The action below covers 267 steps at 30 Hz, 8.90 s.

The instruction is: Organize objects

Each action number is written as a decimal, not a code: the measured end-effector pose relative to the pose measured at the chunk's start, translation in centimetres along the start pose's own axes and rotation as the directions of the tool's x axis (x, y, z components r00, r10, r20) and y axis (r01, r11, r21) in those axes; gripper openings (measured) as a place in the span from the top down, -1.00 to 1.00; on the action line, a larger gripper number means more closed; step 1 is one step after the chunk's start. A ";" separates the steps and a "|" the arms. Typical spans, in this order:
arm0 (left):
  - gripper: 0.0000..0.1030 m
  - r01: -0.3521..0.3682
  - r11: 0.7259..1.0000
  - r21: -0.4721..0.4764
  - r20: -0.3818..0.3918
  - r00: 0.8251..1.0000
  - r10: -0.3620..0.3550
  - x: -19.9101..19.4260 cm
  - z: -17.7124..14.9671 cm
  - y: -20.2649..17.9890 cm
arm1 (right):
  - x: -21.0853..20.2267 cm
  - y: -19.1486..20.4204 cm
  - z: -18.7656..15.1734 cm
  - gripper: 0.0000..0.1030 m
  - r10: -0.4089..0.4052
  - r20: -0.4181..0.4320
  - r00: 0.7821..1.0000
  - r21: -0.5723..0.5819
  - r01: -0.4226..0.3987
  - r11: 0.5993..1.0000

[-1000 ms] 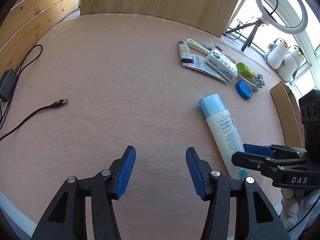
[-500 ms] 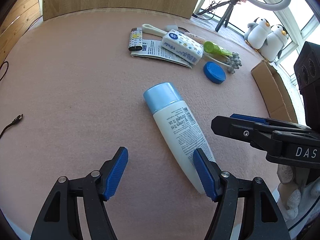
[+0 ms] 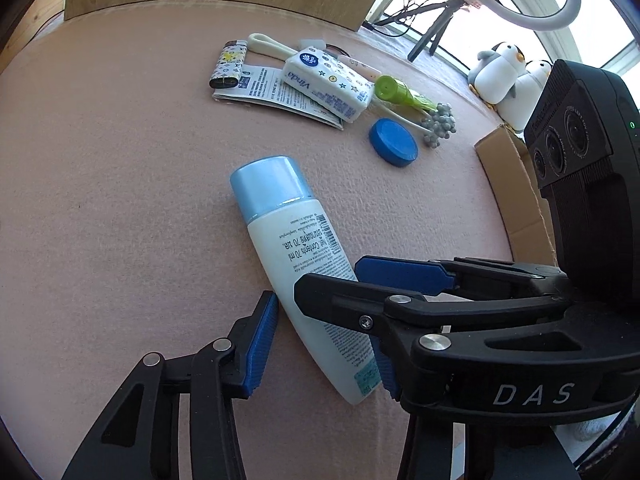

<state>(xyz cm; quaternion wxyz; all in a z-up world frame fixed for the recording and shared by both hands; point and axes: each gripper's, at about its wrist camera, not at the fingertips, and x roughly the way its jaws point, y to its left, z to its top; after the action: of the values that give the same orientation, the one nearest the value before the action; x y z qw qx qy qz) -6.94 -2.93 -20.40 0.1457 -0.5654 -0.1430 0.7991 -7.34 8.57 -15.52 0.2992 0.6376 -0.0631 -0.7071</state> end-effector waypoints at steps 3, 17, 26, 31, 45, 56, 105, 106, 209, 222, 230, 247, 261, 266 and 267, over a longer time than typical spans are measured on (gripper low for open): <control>0.08 0.003 1.000 0.004 0.001 1.000 -0.003 0.2 0.1 -0.3 | -0.2 0.0 -0.1 0.20 0.003 0.003 1.000 -0.003 -0.003 1.000; 0.10 0.018 0.990 0.137 0.052 0.998 -0.026 -0.7 1.6 -8.3 | -7.5 -4.0 -1.4 0.20 -0.004 0.144 0.990 0.076 -0.007 0.997; 0.10 0.094 0.954 0.284 0.079 0.990 -0.121 0.7 4.1 -19.3 | -17.0 -9.8 -3.0 0.20 -0.100 0.289 0.952 0.161 0.054 0.985; 0.10 0.144 0.925 0.351 0.055 0.983 -0.174 3.3 4.5 -25.8 | -21.0 -14.5 -4.5 0.20 -0.161 0.332 0.929 0.227 0.087 0.970; 0.10 0.197 0.867 0.457 -0.039 0.979 -0.202 9.0 3.0 -36.6 | -24.8 -23.6 -8.6 0.20 -0.265 0.353 0.897 0.378 0.123 0.918; -0.03 0.088 0.861 0.501 0.032 0.992 -0.120 7.0 2.5 -35.0 | -25.4 -23.6 -9.6 0.07 -0.330 0.374 0.867 0.409 0.165 0.897; 0.09 -0.242 0.967 0.085 -0.005 0.970 0.243 8.5 19.7 -2.8 | -18.5 -12.7 -11.2 0.07 -0.399 0.316 0.861 0.358 0.282 0.890; 0.10 -0.242 0.966 0.094 -0.004 0.970 0.244 8.5 19.2 -3.0 | -18.4 -12.7 -11.0 0.07 -0.396 0.316 0.862 0.353 0.281 0.892; 0.09 0.186 0.906 0.379 0.038 0.976 -0.216 1.6 3.7 -22.6 | -18.8 -12.7 -4.8 0.24 -0.202 0.322 0.925 0.159 0.157 0.975; 0.10 0.273 0.821 0.501 -0.056 0.957 -0.284 5.8 2.6 -34.3 | -25.2 -20.4 -9.4 0.24 -0.323 0.373 0.870 0.321 0.206 0.925; 0.09 0.286 0.807 0.517 -0.087 0.955 -0.283 8.1 2.5 -37.0 | -25.9 -23.1 -10.4 0.24 -0.348 0.365 0.864 0.364 0.211 0.907; 0.00 0.249 0.816 0.522 -0.069 0.966 -0.251 7.5 3.3 -36.1 | -25.3 -23.7 -9.3 0.21 -0.337 0.360 0.870 0.366 0.201 0.909; 0.00 0.188 0.899 0.396 0.011 0.978 -0.210 3.2 5.3 -26.3 | -23.2 -19.2 -5.6 0.21 -0.276 0.368 0.888 0.281 0.176 0.943; 0.00 0.158 0.935 0.319 0.043 0.983 -0.181 1.2 5.4 -20.9 | -21.3 -16.1 -3.2 0.21 -0.240 0.355 0.904 0.204 0.176 0.963; 0.00 0.151 0.941 0.303 0.051 0.983 -0.174 0.8 5.4 -19.8 | -20.8 -15.5 -2.7 0.21 -0.232 0.350 0.907 0.188 0.175 0.967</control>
<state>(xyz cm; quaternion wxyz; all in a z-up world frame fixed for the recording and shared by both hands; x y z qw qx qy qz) -10.88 15.17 -11.54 0.2891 -0.4922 -0.0728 0.8179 -10.00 32.46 -5.37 0.1569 0.5173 -0.1049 -0.8347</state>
